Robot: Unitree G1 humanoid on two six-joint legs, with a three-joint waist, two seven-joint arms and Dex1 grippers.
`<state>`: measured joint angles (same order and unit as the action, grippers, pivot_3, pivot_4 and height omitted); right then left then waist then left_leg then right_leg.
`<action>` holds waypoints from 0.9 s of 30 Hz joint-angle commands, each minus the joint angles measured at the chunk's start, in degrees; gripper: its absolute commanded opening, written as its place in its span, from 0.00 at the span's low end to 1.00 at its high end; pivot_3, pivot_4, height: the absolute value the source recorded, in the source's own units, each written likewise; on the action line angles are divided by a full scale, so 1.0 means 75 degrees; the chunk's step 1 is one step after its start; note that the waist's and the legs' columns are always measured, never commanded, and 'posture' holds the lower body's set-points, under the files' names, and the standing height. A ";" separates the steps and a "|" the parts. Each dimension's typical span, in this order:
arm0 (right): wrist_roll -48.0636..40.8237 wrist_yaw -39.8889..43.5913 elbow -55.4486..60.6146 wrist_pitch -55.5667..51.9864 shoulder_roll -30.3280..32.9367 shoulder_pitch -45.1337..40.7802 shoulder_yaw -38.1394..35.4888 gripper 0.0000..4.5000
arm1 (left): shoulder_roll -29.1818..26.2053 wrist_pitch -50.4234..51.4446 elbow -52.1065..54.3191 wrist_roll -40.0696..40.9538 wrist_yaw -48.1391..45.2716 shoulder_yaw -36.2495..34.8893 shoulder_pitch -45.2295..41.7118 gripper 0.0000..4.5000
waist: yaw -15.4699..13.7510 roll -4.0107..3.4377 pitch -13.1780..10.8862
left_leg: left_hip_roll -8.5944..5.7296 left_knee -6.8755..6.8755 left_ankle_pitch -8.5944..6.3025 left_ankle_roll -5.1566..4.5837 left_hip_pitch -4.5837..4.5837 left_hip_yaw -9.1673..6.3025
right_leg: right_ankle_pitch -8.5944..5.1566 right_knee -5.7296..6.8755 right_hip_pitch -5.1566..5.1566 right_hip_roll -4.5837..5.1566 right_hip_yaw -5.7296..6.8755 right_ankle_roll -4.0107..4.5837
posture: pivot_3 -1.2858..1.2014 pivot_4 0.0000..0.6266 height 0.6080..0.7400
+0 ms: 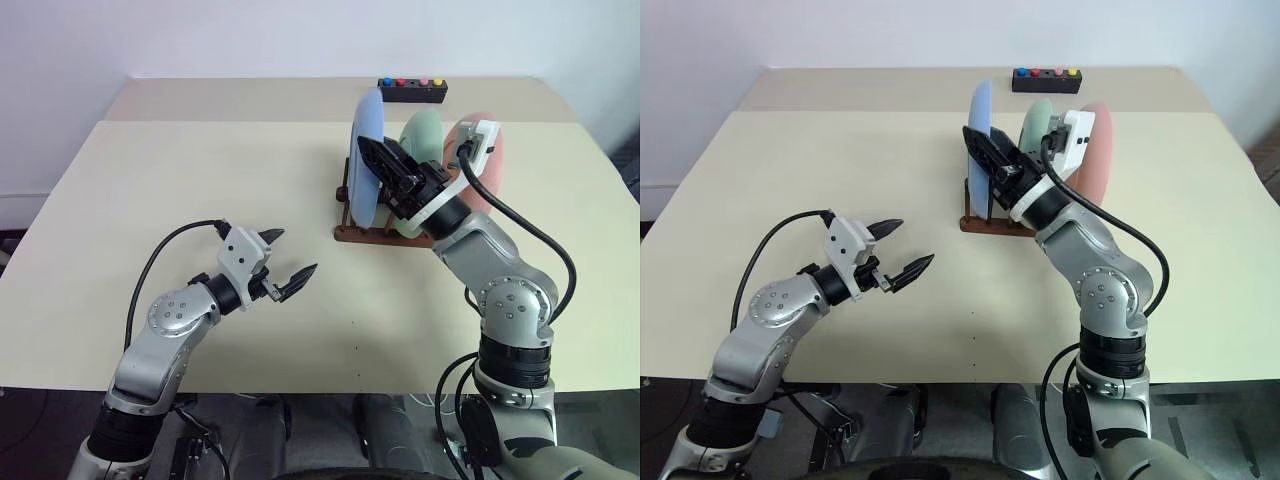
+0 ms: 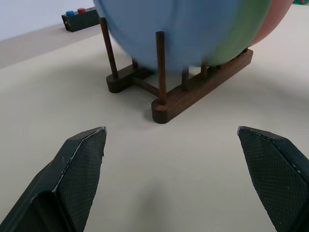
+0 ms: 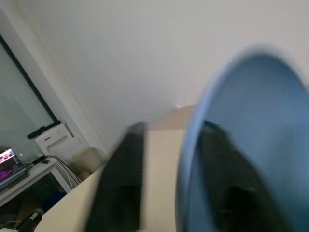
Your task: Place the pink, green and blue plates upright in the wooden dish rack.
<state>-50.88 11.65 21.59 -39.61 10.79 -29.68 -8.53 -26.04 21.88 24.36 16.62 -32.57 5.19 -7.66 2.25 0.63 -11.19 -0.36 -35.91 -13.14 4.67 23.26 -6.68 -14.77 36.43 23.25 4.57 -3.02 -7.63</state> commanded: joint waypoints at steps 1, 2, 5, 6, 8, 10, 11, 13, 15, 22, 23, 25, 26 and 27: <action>-0.0126 0.0002 0.0154 0.0050 0.0061 -0.0064 -0.0132 0.79 | 0.0007 -0.0180 0.0094 -0.0015 -0.0010 -0.0146 -0.0107 1.00 | 0.0006 0.0000 0.0000 | 0.0000 0.0000 0.0000 0.0000 0.0000 0.0000 | 0.0000 0.0000 0.0000 0.0000 0.0000 0.0000 | 0.52 0.24 0.96; -0.0088 -0.0004 0.0155 0.0064 0.0069 -0.0066 -0.0122 0.92 | 0.0005 -0.0181 0.0092 -0.0021 -0.0011 -0.0147 -0.0108 1.00 | 0.0007 0.0000 0.0000 | 0.0000 0.0000 0.0000 0.0000 0.0000 0.0000 | 0.0000 0.0000 0.0000 0.0000 0.0000 0.0000 | 0.52 0.24 0.96; -0.0008 0.0002 0.0161 0.0107 0.0088 -0.0071 -0.0098 0.99 | 0.0000 -0.0188 0.0084 -0.0043 -0.0016 -0.0141 -0.0111 1.00 | 0.0007 0.0000 0.0000 | 0.0000 0.0000 0.0000 0.0000 0.0000 0.0000 | 0.0000 0.0000 0.0000 0.0000 0.0000 0.0000 | 0.52 0.24 0.96; 0.0008 0.0009 0.0161 0.0118 0.0092 -0.0074 -0.0091 0.99 | 0.0000 -0.0189 0.0081 -0.0047 -0.0019 -0.0140 -0.0111 1.00 | 0.0007 0.0000 0.0000 | 0.0000 0.0000 0.0000 0.0000 0.0000 0.0000 | 0.0000 0.0000 0.0000 0.0000 0.0000 0.0000 | 0.52 0.24 0.96; 0.0021 0.0014 0.0160 0.0131 0.0098 -0.0077 -0.0083 0.99 | 0.0001 -0.0190 0.0079 -0.0051 -0.0024 -0.0139 -0.0111 1.00 | 0.0009 0.0000 0.0000 | 0.0000 0.0000 0.0000 0.0000 0.0000 0.0000 | 0.0000 0.0000 0.0000 0.0000 0.0000 0.0000 | 0.52 0.24 0.96; 0.0018 0.0012 0.0159 0.0135 0.0103 -0.0076 -0.0080 0.99 | 0.0003 -0.0191 0.0078 -0.0053 -0.0025 -0.0140 -0.0111 1.00 | 0.0012 0.0000 0.0000 | 0.0000 0.0000 0.0000 0.0000 0.0000 0.0000 | 0.0000 0.0000 0.0000 0.0000 0.0000 0.0000 | 0.52 0.24 0.96; 0.0086 0.0000 0.0164 0.0172 0.0118 -0.0088 -0.0069 0.99 | -0.0001 -0.0194 0.0067 -0.0051 -0.0034 -0.0141 -0.0115 1.00 | 0.0012 0.0000 0.0000 | 0.0000 0.0001 0.0000 0.0000 0.0000 0.0000 | 0.0000 0.0000 0.0000 0.0000 0.0000 0.0000 | 0.52 0.24 0.96; 0.0179 -0.0012 0.0170 0.0218 0.0133 -0.0103 -0.0057 0.99 | -0.0005 -0.0200 0.0051 -0.0049 -0.0046 -0.0142 -0.0120 1.00 | 0.0012 0.0000 0.0000 | 0.0000 0.0000 0.0000 0.0000 0.0000 0.0000 | 0.0000 -0.0001 0.0000 0.0000 0.0000 0.0000 | 0.52 0.24 0.96; 0.0213 -0.0006 0.0171 0.0229 0.0128 -0.0105 -0.0056 0.99 | -0.0007 -0.0207 0.0043 -0.0047 -0.0049 -0.0141 -0.0122 1.00 | 0.0012 0.0000 0.0000 | 0.0000 0.0000 0.0000 0.0000 0.0000 0.0000 | 0.0000 0.0000 0.0000 0.0000 0.0000 0.0000 | 0.52 0.24 0.96; 0.0696 0.0328 0.0323 0.0549 0.0450 -0.0304 0.0037 0.99 | -0.0008 -0.0201 0.0018 -0.0041 -0.0066 -0.0129 -0.0130 1.00 | 0.0014 0.0000 0.0000 | 0.0000 0.0001 0.0000 0.0000 0.0000 0.0000 | 0.0000 -0.0001 0.0001 0.0000 0.0000 0.0000 | 0.52 0.24 0.96; 0.0721 0.0359 0.0327 0.0568 0.0466 -0.0308 0.0046 0.99 | -0.0008 -0.0201 0.0017 -0.0041 -0.0067 -0.0129 -0.0130 1.00 | 0.0015 0.0000 0.0000 | 0.0000 0.0001 0.0000 0.0000 0.0000 0.0000 | 0.0000 -0.0001 0.0001 0.0000 0.0000 0.0000 | 0.52 0.24 0.96; 0.0736 0.0381 0.0317 0.0586 0.0468 -0.0308 0.0050 0.99 | -0.0008 -0.0201 0.0016 -0.0040 -0.0067 -0.0128 -0.0131 1.00 | 0.0015 0.0000 0.0000 | 0.0000 0.0000 0.0000 0.0000 0.0001 0.0000 | 0.0000 -0.0002 0.0001 0.0000 0.0000 -0.0001 | 0.52 0.24 0.96; 0.0742 0.0390 0.0314 0.0591 0.0468 -0.0308 0.0051 0.99 | -0.0008 -0.0201 0.0016 -0.0040 -0.0067 -0.0128 -0.0131 1.00 | 0.0015 0.0000 0.0000 | 0.0000 0.0001 0.0000 0.0000 0.0001 0.0000 | 0.0000 -0.0002 0.0001 0.0000 0.0000 0.0000 | 0.52 0.24 0.96; 0.0788 0.0572 0.0434 0.0684 0.0613 -0.0356 0.0037 0.99 | -0.0001 -0.0213 -0.0001 -0.0045 -0.0064 -0.0128 -0.0136 1.00 | 0.0014 0.0000 0.0000 | 0.0000 0.0001 0.0000 0.0000 0.0001 0.0000 | 0.0000 -0.0002 0.0001 0.0000 0.0000 0.0000 | 0.52 0.24 0.96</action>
<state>-45.13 14.33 21.65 -36.21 14.21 -30.85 -8.10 -26.01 21.63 23.36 16.25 -32.70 5.19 -7.99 2.35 0.63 -11.19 -0.36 -35.91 -13.14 4.67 23.27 -6.68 -14.77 36.41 23.26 4.57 -3.02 -7.64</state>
